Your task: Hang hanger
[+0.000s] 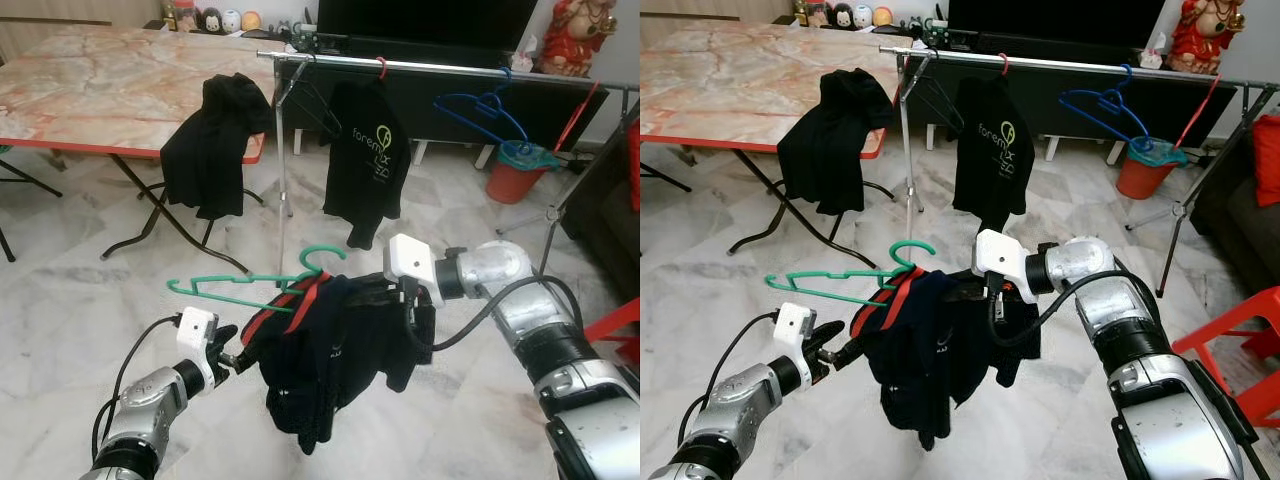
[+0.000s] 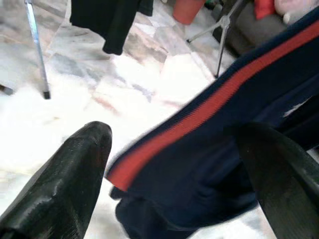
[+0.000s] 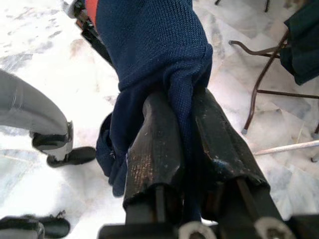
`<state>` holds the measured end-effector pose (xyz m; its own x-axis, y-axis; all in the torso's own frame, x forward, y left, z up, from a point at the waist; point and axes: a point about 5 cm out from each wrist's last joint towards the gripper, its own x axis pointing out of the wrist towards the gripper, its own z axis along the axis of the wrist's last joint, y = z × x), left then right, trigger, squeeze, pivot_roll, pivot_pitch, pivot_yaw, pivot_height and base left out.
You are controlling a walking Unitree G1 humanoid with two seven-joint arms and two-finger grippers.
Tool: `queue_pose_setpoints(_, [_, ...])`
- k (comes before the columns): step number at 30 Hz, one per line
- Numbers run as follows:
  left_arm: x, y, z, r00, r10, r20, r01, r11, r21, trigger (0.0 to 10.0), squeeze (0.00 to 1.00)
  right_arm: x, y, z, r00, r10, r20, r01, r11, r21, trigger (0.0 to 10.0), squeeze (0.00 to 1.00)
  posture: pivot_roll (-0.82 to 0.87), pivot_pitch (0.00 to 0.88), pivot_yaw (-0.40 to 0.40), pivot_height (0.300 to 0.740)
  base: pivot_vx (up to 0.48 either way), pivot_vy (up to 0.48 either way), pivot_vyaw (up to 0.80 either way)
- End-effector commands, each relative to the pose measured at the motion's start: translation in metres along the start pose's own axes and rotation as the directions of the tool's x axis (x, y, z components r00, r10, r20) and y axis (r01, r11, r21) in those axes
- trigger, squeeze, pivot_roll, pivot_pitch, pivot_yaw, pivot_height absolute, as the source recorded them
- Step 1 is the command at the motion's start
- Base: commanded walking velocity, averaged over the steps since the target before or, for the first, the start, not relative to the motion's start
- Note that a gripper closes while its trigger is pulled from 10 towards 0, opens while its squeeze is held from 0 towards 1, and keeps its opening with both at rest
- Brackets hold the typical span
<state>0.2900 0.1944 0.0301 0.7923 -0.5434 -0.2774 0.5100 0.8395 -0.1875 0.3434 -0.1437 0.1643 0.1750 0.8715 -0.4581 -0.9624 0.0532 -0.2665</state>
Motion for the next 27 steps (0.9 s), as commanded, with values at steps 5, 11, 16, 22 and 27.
queue_pose_setpoints(5, [-0.004, 0.005, 0.004, 0.998, -0.026, -0.051, 0.033, 0.989, 0.143, 10.0, 0.0, -0.012, -0.001, 0.005, 1.0, 0.017, 0.003, -0.017, 1.0, -0.027, 10.0, 0.0, -0.06, 0.0, -0.108, 0.74, 0.0, 0.0, 0.0])
queue_pose_setpoints(11, [-0.005, 0.008, 0.007, 0.997, -0.048, -0.057, 0.061, 0.964, 0.257, 10.0, 0.0, -0.016, -0.001, 0.007, 0.999, 0.038, -0.002, -0.038, 0.999, -0.032, 10.0, 0.0, -0.06, 0.0, -0.118, 0.74, 0.0, 0.0, 0.0])
queue_pose_setpoints(16, [0.0, -0.001, 0.008, 0.986, -0.151, -0.073, 0.164, 0.954, 0.25, 10.0, 0.0, -0.016, 0.0, 0.009, 0.998, 0.06, -0.003, -0.06, 0.997, -0.037, 10.0, 0.0, -0.07, 0.0, -0.122, 0.74, 0.0, 0.0, 0.0])
queue_pose_setpoints(22, [0.005, -0.013, 0.001, 0.945, -0.281, -0.166, 0.315, 0.919, 0.238, 10.0, 0.0, -0.015, 0.001, 0.013, 0.997, 0.079, 0.001, -0.078, 0.995, -0.054, 10.0, 0.0, -0.08, 0.0, -0.126, 0.74, 0.0, 0.0, 0.0])
queue_pose_setpoints(27, [0.012, -0.018, 0.005, 0.94, -0.301, -0.163, 0.334, 0.91, 0.246, 10.0, 0.0, -0.015, 0.002, 0.016, 0.996, 0.093, 0.003, -0.093, 0.994, -0.063, 10.0, 0.0, -0.08, 0.0, -0.127, 0.74, 0.0, 0.0, 0.0])
